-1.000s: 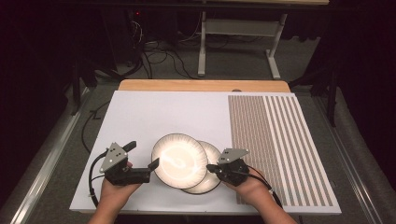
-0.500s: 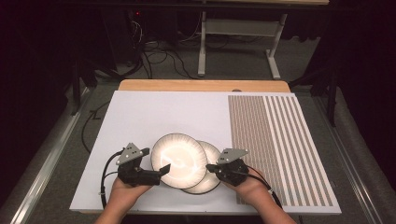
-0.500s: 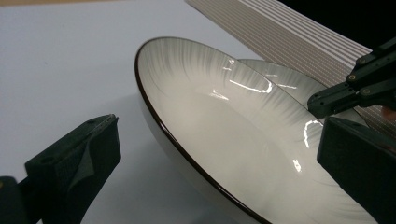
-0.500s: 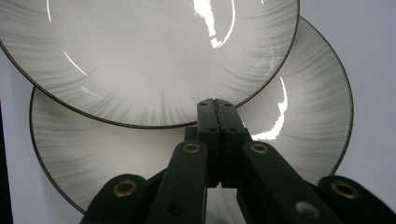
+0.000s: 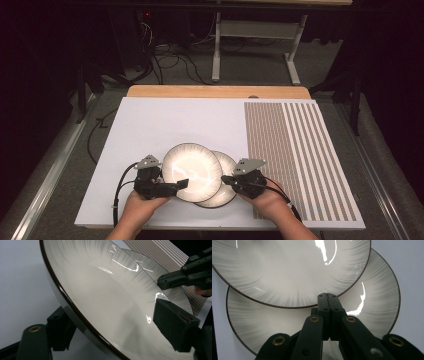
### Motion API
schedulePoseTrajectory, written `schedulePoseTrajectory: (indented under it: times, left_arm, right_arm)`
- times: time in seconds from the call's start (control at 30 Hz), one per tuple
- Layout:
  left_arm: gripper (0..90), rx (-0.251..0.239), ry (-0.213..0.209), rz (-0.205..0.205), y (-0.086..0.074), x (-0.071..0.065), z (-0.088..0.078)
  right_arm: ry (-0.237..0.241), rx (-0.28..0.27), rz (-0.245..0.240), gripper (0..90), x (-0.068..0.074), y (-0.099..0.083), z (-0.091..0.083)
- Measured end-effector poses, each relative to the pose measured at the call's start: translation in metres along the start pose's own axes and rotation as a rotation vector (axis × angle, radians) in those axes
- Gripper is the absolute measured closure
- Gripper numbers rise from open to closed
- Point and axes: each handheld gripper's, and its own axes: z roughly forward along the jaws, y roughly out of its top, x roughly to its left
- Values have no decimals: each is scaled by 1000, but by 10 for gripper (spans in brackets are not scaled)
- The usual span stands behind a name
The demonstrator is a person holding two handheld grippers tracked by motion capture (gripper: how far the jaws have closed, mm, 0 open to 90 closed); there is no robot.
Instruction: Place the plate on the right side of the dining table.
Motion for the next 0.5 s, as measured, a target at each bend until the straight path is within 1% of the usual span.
schedulePoseTrajectory:
  times: [0.07, 0.1, 0.2, 0.23, 0.3, 0.33, 0.4, 0.5]
  left_arm:
    - [266, 13, 7, -6, 0, 0, 0]
    - [308, 15, 12, -8, 0, 1, -1]
    - [389, 15, 21, -16, 0, 2, -2]
    - [411, 17, 30, -16, 0, 3, -3]
    - [446, 15, 30, -24, 0, 5, -4]
    - [453, 13, 26, -39, 0, 5, -4]
    - [469, 9, 19, -54, 0, 7, -4]
    - [505, 4, 21, -67, 0, 8, -5]
  right_arm:
    - [1, 2, 0, 900, 0, 0, 0]
    - [-2, 2, 1, 900, 0, 0, 0]
    - [-1, 1, 3, 900, 0, 0, -1]
    - [1, -1, 0, 900, 0, 0, 0]
    - [3, 4, 5, 900, 0, 0, -1]
    - [2, 1, 6, 900, 0, 0, -1]
    - [2, 4, 5, 900, 0, 0, -1]
    - [-5, 3, -1, 900, -1, 0, -1]
